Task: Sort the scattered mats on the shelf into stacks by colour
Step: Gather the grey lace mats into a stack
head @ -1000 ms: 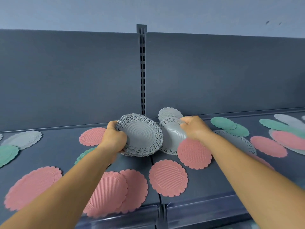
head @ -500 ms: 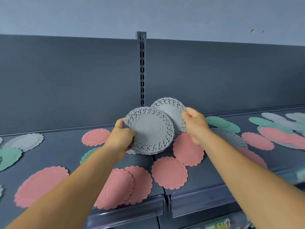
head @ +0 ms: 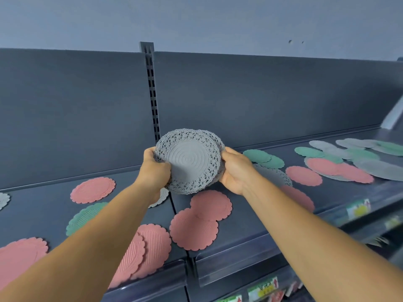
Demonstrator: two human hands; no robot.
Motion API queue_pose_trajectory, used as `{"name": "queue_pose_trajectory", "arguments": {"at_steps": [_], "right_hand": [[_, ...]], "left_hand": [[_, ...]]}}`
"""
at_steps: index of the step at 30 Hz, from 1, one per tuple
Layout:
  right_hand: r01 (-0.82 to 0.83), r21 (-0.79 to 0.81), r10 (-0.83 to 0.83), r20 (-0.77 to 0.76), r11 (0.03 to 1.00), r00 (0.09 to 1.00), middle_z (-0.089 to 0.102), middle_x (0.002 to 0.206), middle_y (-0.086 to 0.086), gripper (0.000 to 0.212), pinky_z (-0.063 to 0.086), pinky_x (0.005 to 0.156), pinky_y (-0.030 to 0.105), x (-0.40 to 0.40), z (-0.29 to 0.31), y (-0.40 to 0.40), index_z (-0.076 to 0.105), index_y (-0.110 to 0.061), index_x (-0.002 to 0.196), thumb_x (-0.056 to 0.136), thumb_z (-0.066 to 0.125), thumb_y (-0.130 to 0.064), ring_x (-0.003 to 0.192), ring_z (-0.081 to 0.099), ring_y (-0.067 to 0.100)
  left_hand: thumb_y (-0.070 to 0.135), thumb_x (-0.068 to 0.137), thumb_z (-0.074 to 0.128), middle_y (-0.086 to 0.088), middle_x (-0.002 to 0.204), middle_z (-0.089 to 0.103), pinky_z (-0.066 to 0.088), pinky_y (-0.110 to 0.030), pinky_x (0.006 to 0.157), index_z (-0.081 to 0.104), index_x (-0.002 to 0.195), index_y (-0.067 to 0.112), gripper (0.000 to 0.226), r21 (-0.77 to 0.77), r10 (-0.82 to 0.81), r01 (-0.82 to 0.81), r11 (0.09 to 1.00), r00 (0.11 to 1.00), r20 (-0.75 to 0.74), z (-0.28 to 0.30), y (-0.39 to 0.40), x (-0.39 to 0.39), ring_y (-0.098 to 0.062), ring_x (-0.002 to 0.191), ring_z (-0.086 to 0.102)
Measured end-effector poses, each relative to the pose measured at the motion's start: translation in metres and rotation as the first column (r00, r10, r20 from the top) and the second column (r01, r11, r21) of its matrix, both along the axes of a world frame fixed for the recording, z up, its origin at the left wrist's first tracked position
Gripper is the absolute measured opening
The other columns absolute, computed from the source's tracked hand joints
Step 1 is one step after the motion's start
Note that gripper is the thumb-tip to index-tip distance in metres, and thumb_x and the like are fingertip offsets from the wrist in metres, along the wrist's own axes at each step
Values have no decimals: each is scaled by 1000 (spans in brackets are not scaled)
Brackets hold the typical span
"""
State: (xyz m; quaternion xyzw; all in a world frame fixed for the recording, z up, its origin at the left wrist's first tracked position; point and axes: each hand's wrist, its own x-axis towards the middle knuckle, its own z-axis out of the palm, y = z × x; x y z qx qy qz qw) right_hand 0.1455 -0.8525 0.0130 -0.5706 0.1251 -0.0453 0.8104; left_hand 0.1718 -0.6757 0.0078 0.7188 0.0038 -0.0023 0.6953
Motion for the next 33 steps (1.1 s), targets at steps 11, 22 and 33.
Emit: {"name": "queue_pose_trajectory", "arguments": {"at_steps": [11,22,33], "right_hand": [[-14,-111,7,-57,994,998,73,97,7,19,55,58,30,-3,1,-100,67,-12,109,93,56,-11,77,68,20],[-206,-610,4,-316,765,949,67,106,9,26,50,81,32,1,-15,-198,61,-1,111,87,57,-10,95,63,25],[-261,-802,-8,-314,537,949,57,112,12,45,45,60,27,-5,-20,-206,46,-4,133,89,50,-8,89,55,25]], "left_hand": [[0,88,53,-11,89,58,46,-37,73,53,95,10,13,40,-70,78,996,981,-182,-6,-100,12,-27,83,55],[-1,78,50,-13,76,54,42,-29,63,50,74,9,10,395,-67,157,905,970,-233,-28,-210,22,-26,73,48],[-4,71,58,-11,86,51,40,-32,67,55,86,7,19,419,72,35,907,969,-238,-24,-220,19,-23,76,47]]}}
